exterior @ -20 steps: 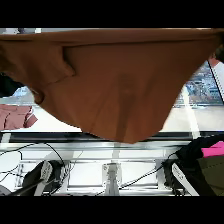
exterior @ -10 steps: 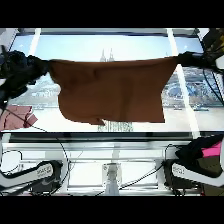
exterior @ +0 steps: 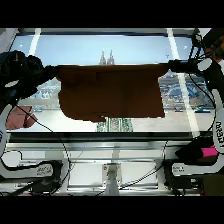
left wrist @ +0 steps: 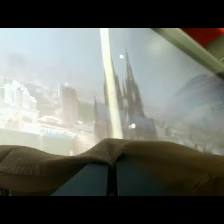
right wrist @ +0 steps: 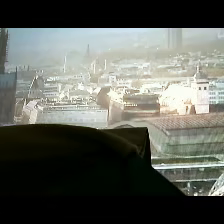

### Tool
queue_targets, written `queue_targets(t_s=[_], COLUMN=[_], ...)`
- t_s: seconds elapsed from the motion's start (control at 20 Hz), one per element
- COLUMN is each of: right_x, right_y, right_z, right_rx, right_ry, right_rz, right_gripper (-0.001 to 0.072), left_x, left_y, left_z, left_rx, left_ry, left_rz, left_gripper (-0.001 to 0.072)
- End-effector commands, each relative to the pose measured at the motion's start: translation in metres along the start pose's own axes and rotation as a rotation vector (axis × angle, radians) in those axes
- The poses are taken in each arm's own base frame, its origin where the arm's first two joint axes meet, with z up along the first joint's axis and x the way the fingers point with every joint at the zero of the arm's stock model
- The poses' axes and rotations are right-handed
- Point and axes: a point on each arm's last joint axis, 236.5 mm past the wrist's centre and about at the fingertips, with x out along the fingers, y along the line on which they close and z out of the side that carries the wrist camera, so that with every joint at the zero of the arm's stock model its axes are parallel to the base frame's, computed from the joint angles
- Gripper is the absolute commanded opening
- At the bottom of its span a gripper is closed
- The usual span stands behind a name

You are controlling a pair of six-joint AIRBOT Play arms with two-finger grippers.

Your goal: Fold the clothes and pants, and hang the long-sleeved shirts on hangers.

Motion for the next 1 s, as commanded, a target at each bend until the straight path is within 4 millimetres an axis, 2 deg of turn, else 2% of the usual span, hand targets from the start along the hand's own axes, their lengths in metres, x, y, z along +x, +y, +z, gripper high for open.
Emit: queue_targets(t_s=[0.0,0.15,0.35,0.45,0.55,0.75,0.8,0.85,0.9,0.95], right_x=[0.005,0.011,0.017,0.018,0.016,0.013,0.012,0.012,0.012,0.011], right_y=[-0.002,-0.001,-0.003,-0.003,-0.002,-0.002,-0.002,-0.002,-0.001,-0.001], right_z=[-0.036,-0.081,-0.128,-0.140,-0.143,-0.152,-0.153,-0.153,-0.152,-0.151], right_rx=[-0.033,-0.018,0.002,0.008,0.007,-0.003,-0.002,-0.001,-0.001,-0.002], right_ry=[0.132,0.253,0.357,0.384,0.400,0.440,0.444,0.444,0.442,0.440], right_rz=[-0.002,0.015,0.019,0.022,0.026,0.027,0.029,0.030,0.030,0.030], right_gripper=[0.0008,0.0008,0.0009,0.0009,0.0009,0.0011,0.0063,0.0227,0.0431,0.0495], left_x=[0.000,-0.008,-0.033,-0.042,-0.047,-0.050,-0.050,-0.050,-0.050,-0.050], left_y=[0.007,0.021,0.053,0.056,0.052,0.051,0.051,0.051,0.051,0.050], left_z=[-0.021,-0.063,-0.111,-0.126,-0.134,-0.140,-0.140,-0.140,-0.140,-0.139], left_rx=[0.063,0.067,0.100,0.114,0.108,0.114,0.114,0.113,0.113,0.108], left_ry=[0.089,0.270,0.500,0.576,0.616,0.646,0.646,0.646,0.646,0.642], left_rz=[0.022,0.079,0.206,0.216,0.195,0.191,0.191,0.190,0.190,0.186], left_gripper=[0.0014,0.0013,0.0015,0.0015,0.0015,0.0019,0.0105,0.0361,0.0683,0.0714])
